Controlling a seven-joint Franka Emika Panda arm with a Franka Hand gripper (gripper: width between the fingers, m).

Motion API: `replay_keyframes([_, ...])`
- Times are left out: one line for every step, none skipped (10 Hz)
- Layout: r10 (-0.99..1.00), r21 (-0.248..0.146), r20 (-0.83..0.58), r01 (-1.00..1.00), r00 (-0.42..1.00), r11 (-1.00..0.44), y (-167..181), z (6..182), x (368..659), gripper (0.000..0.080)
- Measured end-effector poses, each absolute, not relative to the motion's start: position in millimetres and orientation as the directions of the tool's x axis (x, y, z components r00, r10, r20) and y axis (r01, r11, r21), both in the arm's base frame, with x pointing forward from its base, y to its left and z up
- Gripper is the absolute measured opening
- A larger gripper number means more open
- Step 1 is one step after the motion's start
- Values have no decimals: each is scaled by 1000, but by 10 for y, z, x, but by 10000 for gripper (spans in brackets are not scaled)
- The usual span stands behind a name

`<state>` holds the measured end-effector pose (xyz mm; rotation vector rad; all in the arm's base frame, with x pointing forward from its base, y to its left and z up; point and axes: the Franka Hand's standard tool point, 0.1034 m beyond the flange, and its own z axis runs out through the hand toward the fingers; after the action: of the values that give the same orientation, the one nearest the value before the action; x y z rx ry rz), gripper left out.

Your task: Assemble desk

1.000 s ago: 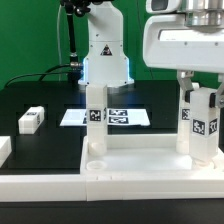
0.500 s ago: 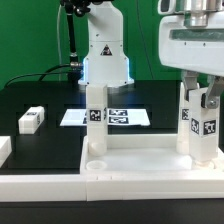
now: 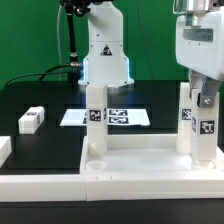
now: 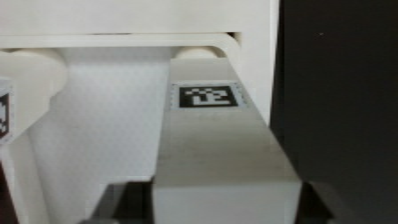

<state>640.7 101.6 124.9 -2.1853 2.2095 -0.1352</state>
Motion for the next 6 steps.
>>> replay_keyframes([-999,-84,39,-996,-11,8,1017,1247,6407,450])
replay_keyframes([-997,-75,45,-995,56,-59,1007,1247,6400,450])
replay_keyframes([-971,-24,47,-972,232,-234,956,1248,6357,600])
replay_keyframes([-935,-18,54,-936,350,-351,942,1232,6357,634])
replay_keyframes([-886,-33,67,-887,458,-461,944,1208,6360,634])
replay_keyframes([-865,-42,76,-865,497,-501,929,1191,6332,647])
